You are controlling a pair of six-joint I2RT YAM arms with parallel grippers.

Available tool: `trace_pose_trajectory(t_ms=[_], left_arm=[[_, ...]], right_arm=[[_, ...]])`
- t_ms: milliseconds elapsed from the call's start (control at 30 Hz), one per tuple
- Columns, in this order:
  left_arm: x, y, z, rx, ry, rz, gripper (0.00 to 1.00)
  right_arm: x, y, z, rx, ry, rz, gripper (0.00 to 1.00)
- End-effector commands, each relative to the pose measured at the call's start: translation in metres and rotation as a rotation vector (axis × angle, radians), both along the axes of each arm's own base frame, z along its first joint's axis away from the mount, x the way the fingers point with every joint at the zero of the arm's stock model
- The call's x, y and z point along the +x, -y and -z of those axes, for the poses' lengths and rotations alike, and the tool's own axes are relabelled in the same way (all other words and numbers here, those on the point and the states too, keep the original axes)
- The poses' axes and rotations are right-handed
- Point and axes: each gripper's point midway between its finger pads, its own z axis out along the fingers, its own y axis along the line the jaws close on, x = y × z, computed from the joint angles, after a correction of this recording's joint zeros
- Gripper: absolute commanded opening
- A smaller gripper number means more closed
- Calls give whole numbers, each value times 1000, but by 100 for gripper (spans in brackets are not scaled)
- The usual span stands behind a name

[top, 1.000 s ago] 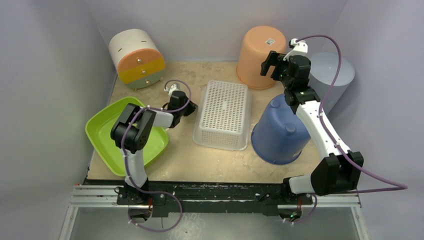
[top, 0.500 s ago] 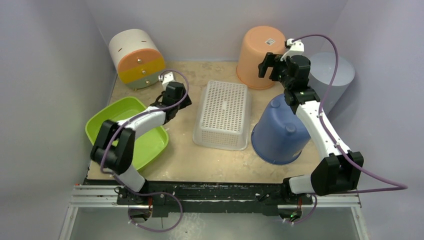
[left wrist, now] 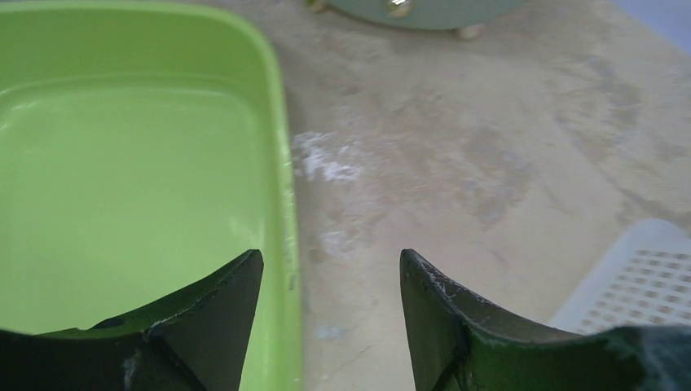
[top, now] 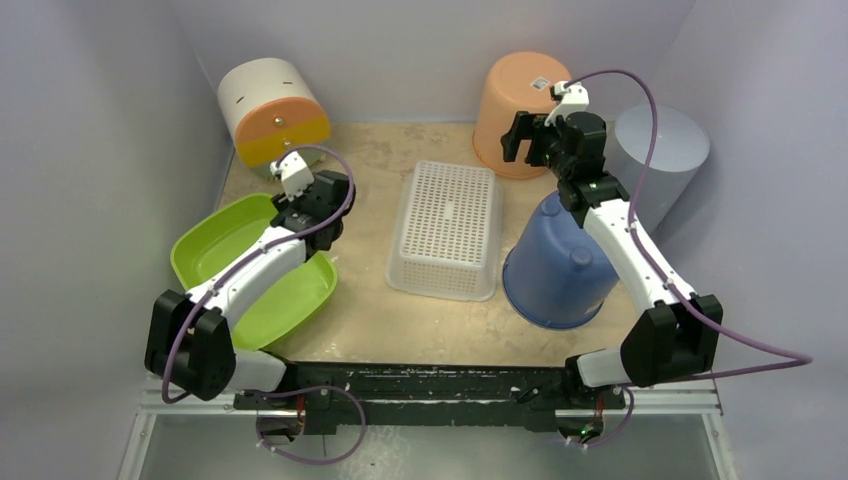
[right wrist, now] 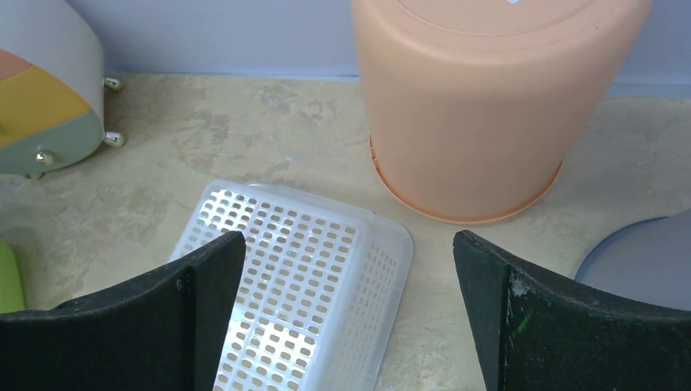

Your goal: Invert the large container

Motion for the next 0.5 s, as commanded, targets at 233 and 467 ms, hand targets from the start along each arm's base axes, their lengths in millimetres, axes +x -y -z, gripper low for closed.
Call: trace_pose_trajectory(t_ms=[233,467], left_arm=[[-28,-36,50,62,-46,-217,62],[-24,-28,86,21,-118,-166,63]], right_arm=[[-11,6,-24,-8,78,12,100],[-12,4,-18,-6,73,5,100]])
